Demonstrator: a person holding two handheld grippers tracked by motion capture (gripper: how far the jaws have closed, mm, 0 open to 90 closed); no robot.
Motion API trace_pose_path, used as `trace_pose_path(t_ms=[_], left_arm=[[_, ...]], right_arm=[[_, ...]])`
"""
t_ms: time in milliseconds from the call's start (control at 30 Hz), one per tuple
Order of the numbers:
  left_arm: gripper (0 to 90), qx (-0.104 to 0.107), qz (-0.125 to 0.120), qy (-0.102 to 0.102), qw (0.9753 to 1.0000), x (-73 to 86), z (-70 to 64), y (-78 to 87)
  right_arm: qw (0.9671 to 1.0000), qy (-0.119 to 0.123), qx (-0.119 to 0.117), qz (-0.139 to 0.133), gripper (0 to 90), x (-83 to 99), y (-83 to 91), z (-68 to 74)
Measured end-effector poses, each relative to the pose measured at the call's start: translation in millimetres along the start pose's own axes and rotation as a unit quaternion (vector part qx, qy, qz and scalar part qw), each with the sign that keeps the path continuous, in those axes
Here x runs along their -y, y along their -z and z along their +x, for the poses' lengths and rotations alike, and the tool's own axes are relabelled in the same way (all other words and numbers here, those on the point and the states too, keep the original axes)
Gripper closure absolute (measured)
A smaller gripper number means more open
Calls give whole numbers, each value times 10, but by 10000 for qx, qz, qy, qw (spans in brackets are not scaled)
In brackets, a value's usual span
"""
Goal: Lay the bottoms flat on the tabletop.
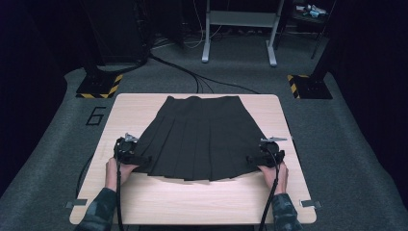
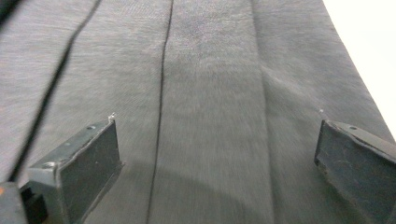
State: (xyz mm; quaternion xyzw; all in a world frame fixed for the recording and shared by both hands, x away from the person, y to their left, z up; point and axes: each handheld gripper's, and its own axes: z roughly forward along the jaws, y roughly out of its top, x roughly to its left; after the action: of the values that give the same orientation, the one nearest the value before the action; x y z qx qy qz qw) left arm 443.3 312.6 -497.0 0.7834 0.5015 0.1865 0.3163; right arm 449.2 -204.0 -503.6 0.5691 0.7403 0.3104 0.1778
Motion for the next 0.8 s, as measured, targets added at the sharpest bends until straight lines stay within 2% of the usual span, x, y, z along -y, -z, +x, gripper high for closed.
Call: trace_pose_path(t_ms=[33,133,200,233,300,333,367,500,533,567,600,667,800], left_arm=[[12,-93,-63,-128,9999,21,-18,64],[12,-91,-104,-205,9997,129,-63,209],[12,-200,-107,-262,9994,236,-79,296],[12,-205,-141,-189,9995,303,-83,336],[15,-330,-127,-186,9992,452,-86,391],[16,-321,-72,-143,9994,534,-79,412],[16,-385,-59,-46,9992,640,-76,427],[15,-559,-14,98,9984,919,-26,466],[10,-513,-120,165,9985,973,-1,476],[11,-416,-180,251,9987,1010,25,485],[8,-389,-282,237,9986,1038,36,486],[5,-336,-295,172,9989,1049,54,490],[0,-290,-303,107,9991,1019,95,461]], right_arm=[[10000,26,-17,-80,0,24,62,1],[9998,96,28,-162,0,112,235,26],[9997,115,53,-212,1,201,328,27],[9996,121,83,-245,2,250,368,20],[9995,81,116,-268,4,360,434,0],[9995,45,186,-242,4,416,458,-11],[9995,1,256,-210,5,476,483,-22],[9988,-86,420,-221,22,731,557,-116],[9986,-139,464,-197,32,788,562,-141],[9987,-130,469,-148,44,841,564,-168],[9985,-78,522,-128,37,892,561,-192],[9975,-53,646,-277,22,973,575,-263],[9973,-13,613,-410,9,1022,590,-306]])
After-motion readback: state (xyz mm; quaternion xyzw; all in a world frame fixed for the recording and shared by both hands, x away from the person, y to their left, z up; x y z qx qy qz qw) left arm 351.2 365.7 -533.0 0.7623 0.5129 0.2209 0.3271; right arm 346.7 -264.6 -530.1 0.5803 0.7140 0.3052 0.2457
